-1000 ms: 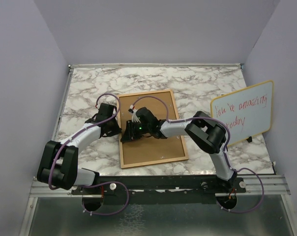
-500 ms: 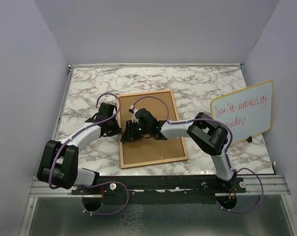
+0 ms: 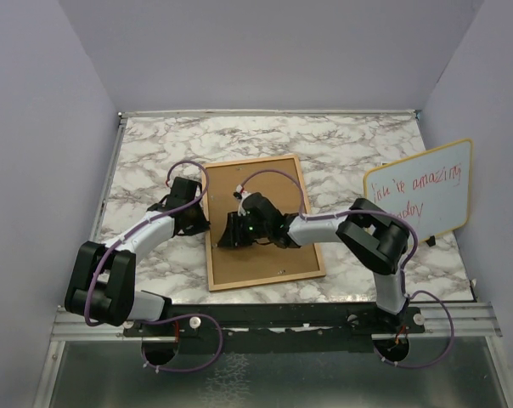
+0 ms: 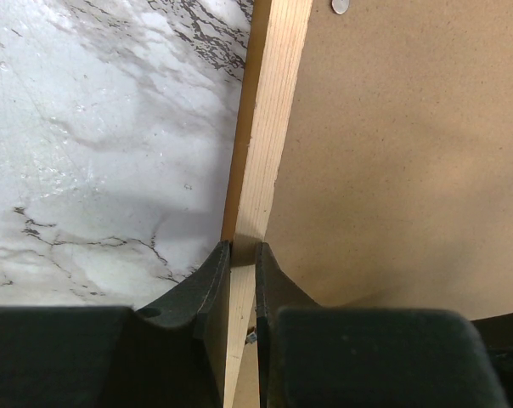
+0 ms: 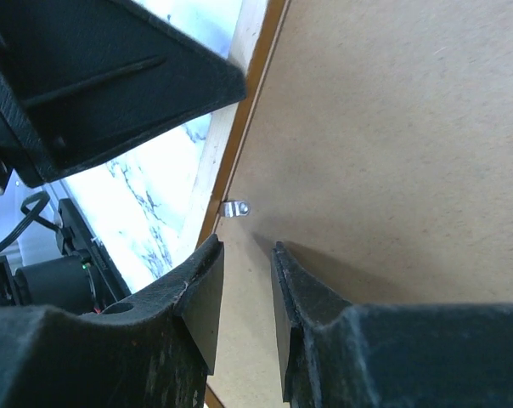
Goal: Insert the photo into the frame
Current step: Install the photo frame at the center of the board.
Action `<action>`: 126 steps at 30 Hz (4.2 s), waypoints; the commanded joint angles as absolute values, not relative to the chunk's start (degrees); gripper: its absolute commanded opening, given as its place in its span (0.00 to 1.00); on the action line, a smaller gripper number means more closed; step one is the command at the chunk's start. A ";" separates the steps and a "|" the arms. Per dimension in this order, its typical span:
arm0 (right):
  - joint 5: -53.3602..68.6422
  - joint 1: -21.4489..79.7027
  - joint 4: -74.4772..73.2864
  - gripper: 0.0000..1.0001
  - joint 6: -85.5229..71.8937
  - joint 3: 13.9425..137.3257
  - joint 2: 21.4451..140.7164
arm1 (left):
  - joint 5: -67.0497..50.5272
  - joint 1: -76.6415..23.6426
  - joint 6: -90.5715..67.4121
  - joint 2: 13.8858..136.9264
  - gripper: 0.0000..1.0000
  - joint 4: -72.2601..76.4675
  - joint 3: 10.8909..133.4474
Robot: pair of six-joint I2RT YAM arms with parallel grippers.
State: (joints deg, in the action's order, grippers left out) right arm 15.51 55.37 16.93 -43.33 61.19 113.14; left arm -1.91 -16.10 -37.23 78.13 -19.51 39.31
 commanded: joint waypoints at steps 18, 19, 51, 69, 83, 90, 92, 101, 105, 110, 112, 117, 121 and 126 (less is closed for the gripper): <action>11.72 59.09 13.74 0.34 -42.25 68.81 120.64 | -2.45 -16.17 -36.83 78.77 0.04 -21.92 38.76; 11.36 59.13 13.81 0.34 -42.09 68.86 120.74 | -2.46 -16.17 -36.83 78.71 0.04 -21.91 38.68; 0.20 55.42 15.20 0.35 -44.98 59.28 103.00 | -2.48 -16.08 -35.72 78.40 0.35 -19.54 42.90; 10.55 47.68 0.42 0.37 -42.28 88.05 123.99 | 5.60 -16.05 -39.99 81.85 0.34 -15.87 42.73; 9.69 47.66 -3.30 0.37 -44.30 99.23 135.11 | 3.63 -16.00 -39.57 83.82 0.24 -15.88 40.83; 10.88 47.68 -3.10 0.37 -44.84 100.12 137.42 | 3.54 -16.00 -39.45 84.09 0.23 -16.26 40.52; 11.43 47.72 -2.63 0.37 -45.28 99.93 137.90 | 2.99 -16.00 -39.40 84.30 0.23 -16.26 40.57; 15.05 47.64 1.98 0.38 -47.37 99.05 139.24 | 1.35 -15.91 -39.14 85.04 0.23 -16.73 41.22; 15.02 47.68 2.81 0.38 -47.29 99.43 140.03 | 1.11 -15.74 -39.06 84.75 0.24 -17.15 41.14; 14.41 47.65 4.36 0.38 -47.71 99.33 140.69 | 1.10 -15.40 -38.67 84.60 0.24 -18.06 40.81; 14.01 47.59 5.21 0.38 -47.94 99.10 140.79 | 1.06 -15.23 -38.88 84.26 0.24 -18.18 40.55; 12.82 47.70 7.46 0.38 -48.33 98.46 140.81 | 1.22 -14.90 -39.11 83.59 0.24 -18.58 40.47; 12.29 47.61 11.72 0.38 -47.47 95.57 138.73 | 1.27 -14.47 -38.95 83.29 0.24 -19.17 40.84; 11.05 47.62 15.20 0.39 -45.71 90.56 133.29 | 1.93 -13.85 -38.38 82.71 0.24 -19.77 41.71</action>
